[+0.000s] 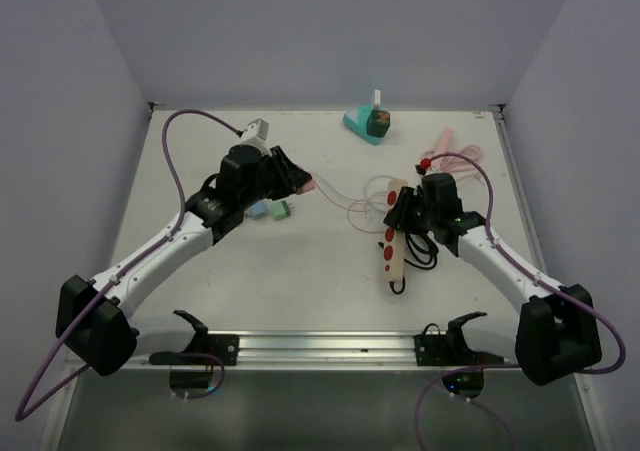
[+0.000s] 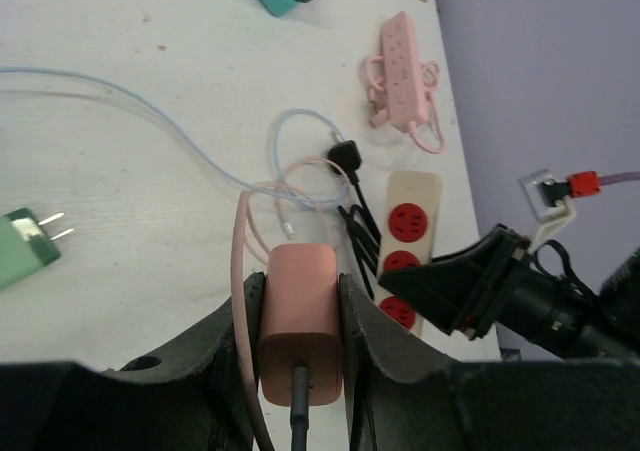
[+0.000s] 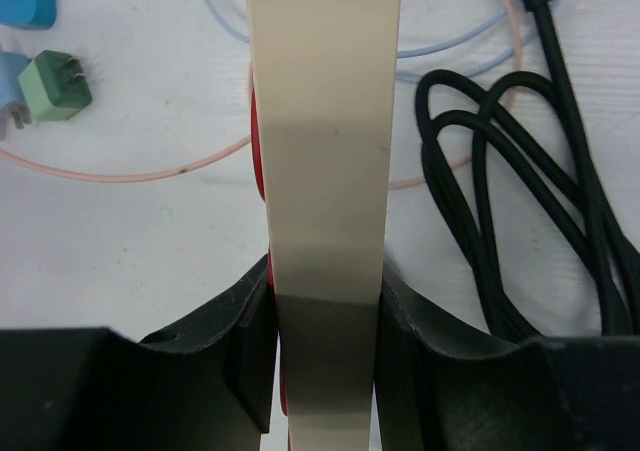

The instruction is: Pull the plug off the socket

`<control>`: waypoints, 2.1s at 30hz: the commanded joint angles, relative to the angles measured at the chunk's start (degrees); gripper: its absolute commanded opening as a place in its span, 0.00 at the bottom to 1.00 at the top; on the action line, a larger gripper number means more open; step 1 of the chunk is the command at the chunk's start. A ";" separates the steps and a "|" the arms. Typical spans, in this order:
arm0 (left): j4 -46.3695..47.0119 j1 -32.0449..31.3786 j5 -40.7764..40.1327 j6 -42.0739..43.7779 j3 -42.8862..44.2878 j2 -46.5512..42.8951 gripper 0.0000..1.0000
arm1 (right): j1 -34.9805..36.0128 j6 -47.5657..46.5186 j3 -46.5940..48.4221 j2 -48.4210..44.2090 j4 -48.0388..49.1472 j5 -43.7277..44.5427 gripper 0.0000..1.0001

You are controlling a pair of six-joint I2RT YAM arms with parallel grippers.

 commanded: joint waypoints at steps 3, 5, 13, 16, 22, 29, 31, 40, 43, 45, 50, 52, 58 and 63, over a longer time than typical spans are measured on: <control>-8.94 4.05 -8.89 5.37 2.19 -0.24 0.00 | -4.54 -0.36 2.69 -3.97 -3.56 3.12 0.00; -10.96 6.42 -10.82 5.99 1.57 -0.42 0.00 | -6.12 -1.06 2.78 -4.76 -4.17 2.85 0.00; -13.87 14.85 -14.96 8.36 -3.52 1.60 0.00 | -11.05 0.86 3.31 -4.59 -9.45 6.90 0.00; -13.70 17.76 -15.40 8.63 -5.28 3.35 0.00 | -12.37 1.75 2.96 -4.15 -9.80 6.90 0.00; -13.08 20.22 -14.61 8.80 -6.95 8.10 0.05 | -12.63 2.27 2.96 -0.90 -9.10 5.84 0.00; -11.50 21.72 -14.61 10.47 -7.83 11.18 0.22 | -13.86 3.86 2.96 5.51 -6.38 4.79 0.00; -11.15 21.90 -14.52 10.91 -7.92 11.09 0.28 | -14.12 4.12 3.22 6.57 -5.94 4.96 0.01; -6.76 22.77 -13.65 13.29 -8.01 10.48 0.47 | -14.57 4.83 6.38 14.47 -3.30 6.37 0.11; -5.09 23.12 -12.41 14.08 -6.87 11.27 0.51 | -14.74 5.18 8.05 16.67 -3.56 6.63 0.16; -4.82 23.21 -12.15 14.60 -5.38 11.88 0.54 | -14.66 5.27 9.02 17.03 -3.91 6.72 0.20; -1.40 23.56 -9.44 15.92 -3.62 13.28 0.62 | -14.74 4.83 10.25 15.81 -4.44 6.63 0.46; 0.36 23.57 -8.55 16.10 -3.09 14.16 0.66 | -14.66 4.21 10.78 15.10 -4.96 6.72 0.55; 0.89 24.27 -7.67 15.92 1.30 18.73 0.76 | -14.65 2.19 13.06 11.15 -6.63 6.98 0.74; -0.33 24.97 -7.67 16.01 4.73 18.30 0.91 | -14.57 0.26 16.05 7.99 -6.64 7.42 0.81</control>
